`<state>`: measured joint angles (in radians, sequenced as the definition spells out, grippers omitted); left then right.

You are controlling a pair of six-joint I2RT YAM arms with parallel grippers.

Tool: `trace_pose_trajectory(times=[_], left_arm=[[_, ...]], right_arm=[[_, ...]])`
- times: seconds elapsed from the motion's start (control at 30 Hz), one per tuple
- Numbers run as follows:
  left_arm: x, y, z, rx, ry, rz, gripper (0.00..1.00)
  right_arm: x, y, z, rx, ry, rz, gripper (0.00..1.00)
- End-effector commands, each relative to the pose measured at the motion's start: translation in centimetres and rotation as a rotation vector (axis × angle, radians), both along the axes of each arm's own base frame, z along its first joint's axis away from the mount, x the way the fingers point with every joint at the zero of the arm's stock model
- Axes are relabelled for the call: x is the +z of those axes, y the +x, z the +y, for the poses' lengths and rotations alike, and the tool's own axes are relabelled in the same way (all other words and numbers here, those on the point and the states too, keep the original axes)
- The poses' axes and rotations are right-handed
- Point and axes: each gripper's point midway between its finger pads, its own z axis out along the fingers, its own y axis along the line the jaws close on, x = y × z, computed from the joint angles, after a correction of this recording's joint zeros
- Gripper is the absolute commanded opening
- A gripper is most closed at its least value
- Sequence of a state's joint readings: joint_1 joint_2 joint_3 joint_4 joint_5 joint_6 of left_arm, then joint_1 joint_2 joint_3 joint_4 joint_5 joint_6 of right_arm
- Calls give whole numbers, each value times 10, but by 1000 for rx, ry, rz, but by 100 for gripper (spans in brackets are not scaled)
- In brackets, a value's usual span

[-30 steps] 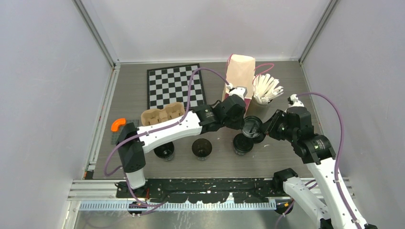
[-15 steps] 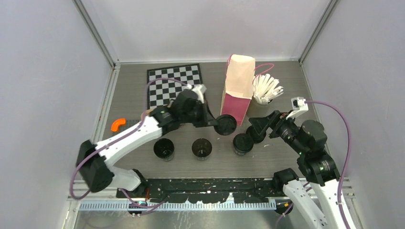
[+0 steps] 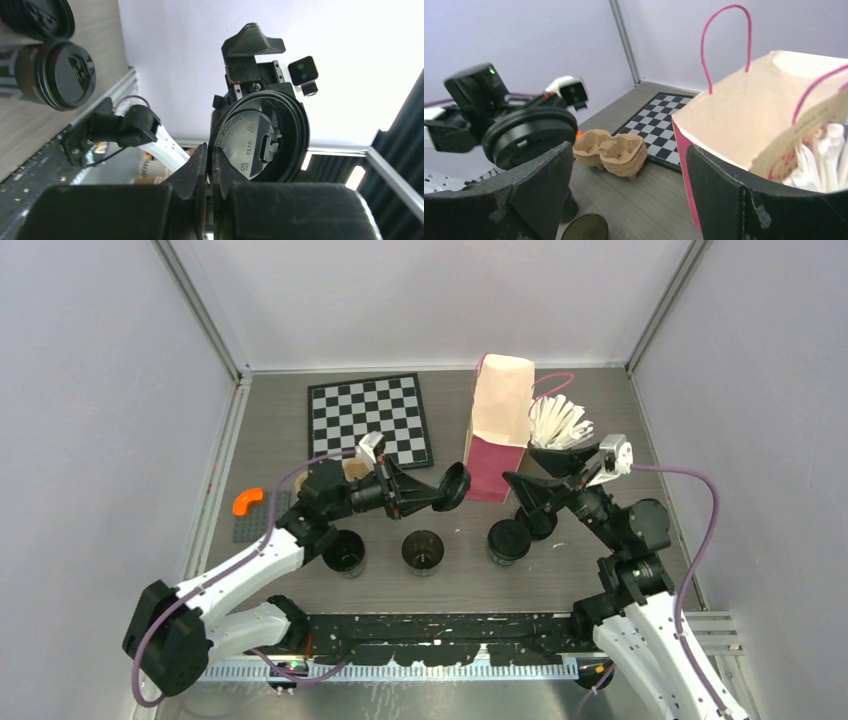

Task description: Pack the takeout coffee

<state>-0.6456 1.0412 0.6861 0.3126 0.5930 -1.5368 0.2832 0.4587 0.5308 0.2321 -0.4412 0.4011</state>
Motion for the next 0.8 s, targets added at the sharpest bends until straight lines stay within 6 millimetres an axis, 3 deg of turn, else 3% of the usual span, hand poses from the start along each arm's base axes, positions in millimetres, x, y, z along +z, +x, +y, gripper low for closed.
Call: trace_pose_trajectory(times=[0.0, 0.1, 0.3, 0.37, 0.47, 0.6, 0.77], left_arm=[[40, -11, 4, -85, -298, 79, 5], [37, -10, 6, -93, -357, 107, 5], [33, -12, 7, -103, -382, 127, 6], [34, -13, 8, -102, -384, 123, 6], [33, -12, 9, -97, -383, 119, 6], [29, -14, 8, -95, -375, 117, 7], [30, -15, 7, -100, -373, 104, 8]], right_arm=[[45, -8, 17, 83, 15, -215, 87], [34, -9, 39, 126, -87, -241, 88], [-6, -41, 104, 264, -350, -341, 90], [-9, -37, 105, 185, -363, -377, 90], [3, -37, 100, 96, -295, -423, 92], [10, -40, 102, 89, -279, -466, 93], [26, -29, 101, 15, -231, -469, 93]])
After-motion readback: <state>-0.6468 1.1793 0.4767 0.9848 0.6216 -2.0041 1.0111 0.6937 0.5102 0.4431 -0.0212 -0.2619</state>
